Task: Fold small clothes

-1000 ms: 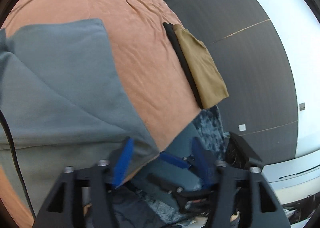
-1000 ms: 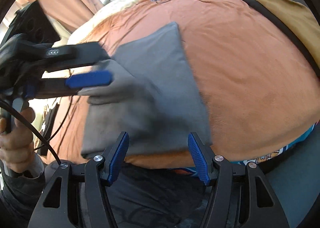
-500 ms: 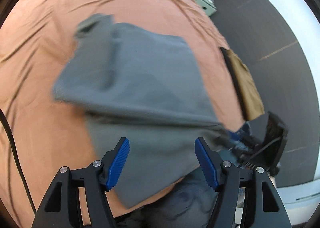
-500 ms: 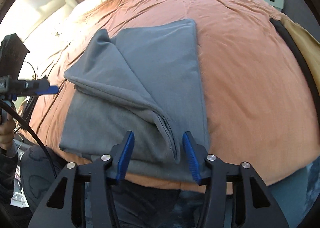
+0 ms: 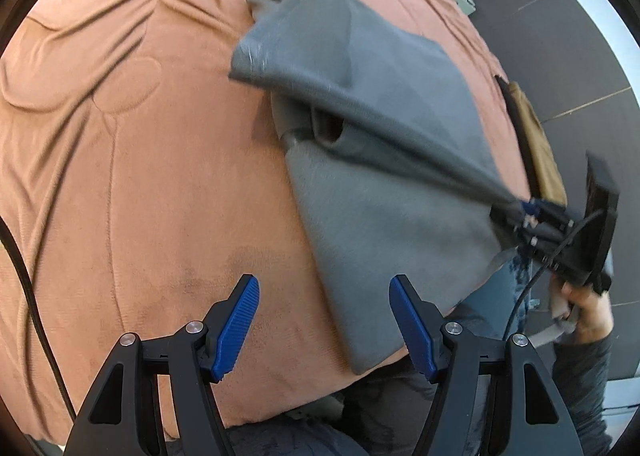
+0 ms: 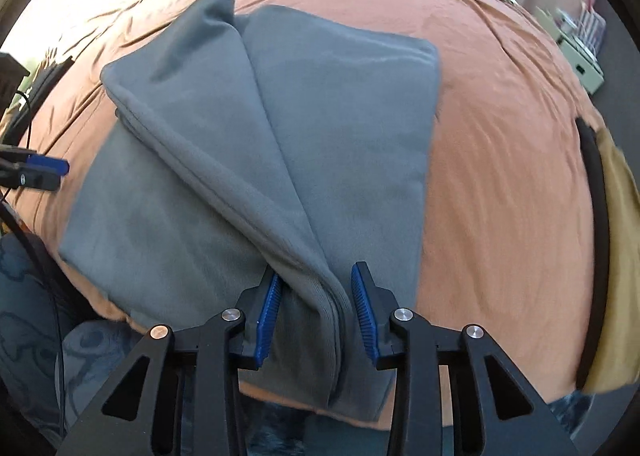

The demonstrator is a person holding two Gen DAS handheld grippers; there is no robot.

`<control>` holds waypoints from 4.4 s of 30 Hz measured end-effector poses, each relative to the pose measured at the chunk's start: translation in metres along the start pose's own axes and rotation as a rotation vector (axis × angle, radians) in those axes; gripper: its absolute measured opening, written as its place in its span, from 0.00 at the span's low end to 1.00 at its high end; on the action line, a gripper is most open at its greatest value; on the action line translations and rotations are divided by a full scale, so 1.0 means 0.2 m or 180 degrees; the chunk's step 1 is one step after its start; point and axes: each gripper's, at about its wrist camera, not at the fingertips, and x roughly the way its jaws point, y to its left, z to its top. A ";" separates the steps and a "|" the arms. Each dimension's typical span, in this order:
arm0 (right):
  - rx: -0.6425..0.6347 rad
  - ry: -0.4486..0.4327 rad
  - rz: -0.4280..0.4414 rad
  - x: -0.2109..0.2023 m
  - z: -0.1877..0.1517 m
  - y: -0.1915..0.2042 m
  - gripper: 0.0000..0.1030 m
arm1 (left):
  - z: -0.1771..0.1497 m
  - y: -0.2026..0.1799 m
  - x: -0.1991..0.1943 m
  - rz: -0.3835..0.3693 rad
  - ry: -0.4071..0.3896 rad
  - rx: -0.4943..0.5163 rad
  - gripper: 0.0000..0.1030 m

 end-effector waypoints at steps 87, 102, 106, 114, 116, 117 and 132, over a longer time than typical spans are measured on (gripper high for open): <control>0.0385 -0.0734 0.0283 -0.10 0.33 -0.20 0.04 | 0.27 0.11 -0.04 -0.0214 -0.0338 -0.0347 0.28; 0.1320 -0.0473 0.0621 0.23 0.32 -0.58 0.15 | 0.48 0.10 0.06 -0.0005 -0.0268 -0.0371 0.36; 0.1306 -0.0651 0.0639 0.17 0.30 -0.63 0.47 | 0.54 0.11 0.06 0.0057 -0.0394 -0.0391 0.49; 0.0937 -0.0706 0.0682 0.19 0.32 -0.57 0.47 | 0.69 0.11 0.11 0.0110 -0.0503 -0.0415 0.49; 0.0929 -0.0685 0.0676 0.24 0.34 -0.58 0.47 | 0.71 0.12 0.11 0.0111 -0.0537 -0.0390 0.49; 0.0934 -0.0692 0.0703 0.26 0.36 -0.59 0.47 | 0.73 0.13 0.11 0.0120 -0.0553 -0.0384 0.49; 0.0699 -0.0827 0.0523 0.37 0.46 -0.52 0.02 | 0.86 0.17 0.18 0.0169 -0.0657 -0.0389 0.49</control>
